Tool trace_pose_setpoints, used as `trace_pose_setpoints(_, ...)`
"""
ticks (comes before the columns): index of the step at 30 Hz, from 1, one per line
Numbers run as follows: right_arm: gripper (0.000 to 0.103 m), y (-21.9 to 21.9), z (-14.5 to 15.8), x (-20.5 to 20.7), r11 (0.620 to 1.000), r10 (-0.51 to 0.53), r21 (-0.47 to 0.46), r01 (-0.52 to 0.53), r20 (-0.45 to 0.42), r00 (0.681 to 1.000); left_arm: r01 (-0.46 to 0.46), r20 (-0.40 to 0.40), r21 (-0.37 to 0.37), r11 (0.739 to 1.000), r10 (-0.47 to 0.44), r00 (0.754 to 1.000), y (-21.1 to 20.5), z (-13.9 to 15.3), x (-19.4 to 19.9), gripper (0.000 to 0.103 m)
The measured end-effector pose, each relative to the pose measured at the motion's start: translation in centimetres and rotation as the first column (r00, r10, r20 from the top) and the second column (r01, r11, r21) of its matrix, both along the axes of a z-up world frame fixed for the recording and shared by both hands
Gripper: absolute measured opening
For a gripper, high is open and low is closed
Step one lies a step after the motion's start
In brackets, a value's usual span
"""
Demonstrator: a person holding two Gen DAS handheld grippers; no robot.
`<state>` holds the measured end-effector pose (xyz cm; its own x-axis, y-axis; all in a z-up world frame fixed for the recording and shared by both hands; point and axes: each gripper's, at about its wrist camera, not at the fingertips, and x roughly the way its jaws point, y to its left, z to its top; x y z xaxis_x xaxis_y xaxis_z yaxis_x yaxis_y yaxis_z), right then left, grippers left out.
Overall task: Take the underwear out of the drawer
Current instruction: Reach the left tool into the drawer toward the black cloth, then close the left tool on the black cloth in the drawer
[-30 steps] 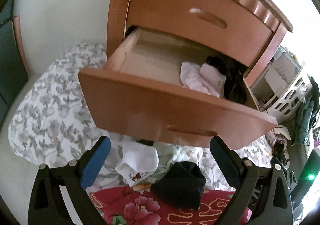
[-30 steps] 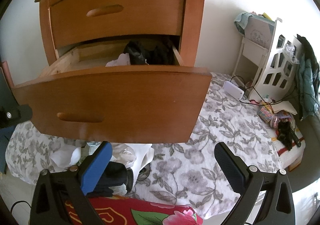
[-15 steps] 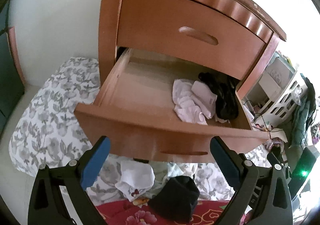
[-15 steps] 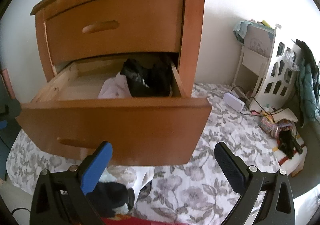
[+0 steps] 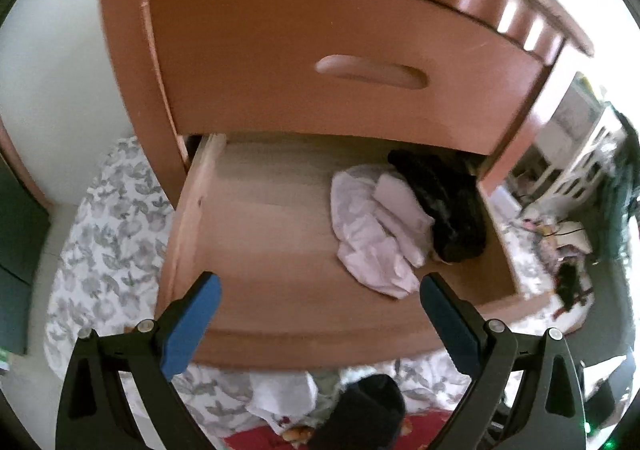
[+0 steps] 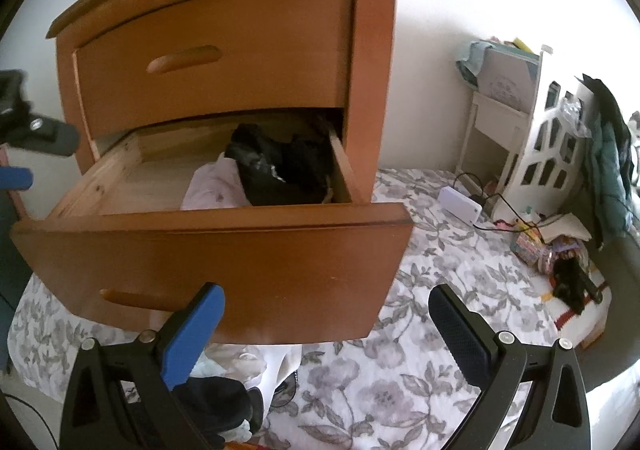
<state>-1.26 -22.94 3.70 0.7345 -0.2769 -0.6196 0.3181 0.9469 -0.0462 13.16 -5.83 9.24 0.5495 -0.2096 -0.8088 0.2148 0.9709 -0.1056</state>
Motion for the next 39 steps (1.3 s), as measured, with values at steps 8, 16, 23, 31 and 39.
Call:
trace_pose_setpoints(8, 0.103, -1.0, -0.2, 0.1, 0.999, -0.017, 0.048, 0.017, -0.01, 1.0, 0.017, -0.153, -0.042, 0.999, -0.024, 0.988, -3.2, -0.6, 4.5, 0.099)
trace_pose_setpoints(16, 0.103, -1.4, -0.5, 0.2, 0.997, -0.017, 0.078, 0.018, -0.013, 1.0, 0.061, -0.218, -0.063, 0.996, -0.073, 0.973, -7.8, -1.7, 7.0, 0.089)
trace_pose_setpoints(23, 0.103, -1.5, -0.6, 0.2, 0.996, -0.014, 0.086, 0.016, -0.02, 1.0, 0.056, -0.274, -0.103, 0.993, -0.082, 0.958, -9.6, -3.3, 8.4, 0.077)
trace_pose_setpoints(31, 0.103, -1.7, -0.6, 0.3, 0.995, -0.018, 0.094, 0.019, -0.017, 1.0, 0.072, -0.291, -0.106, 0.992, -0.101, 0.951, -11.7, -4.6, 8.5, 0.057)
trace_pose_setpoints(39, 0.103, -1.6, -0.6, 0.2, 0.996, -0.021, 0.089, 0.022, -0.011, 1.0, 0.063, -0.285, -0.103, 0.993, -0.09, 0.954, -12.1, -5.8, 8.3, 0.011)
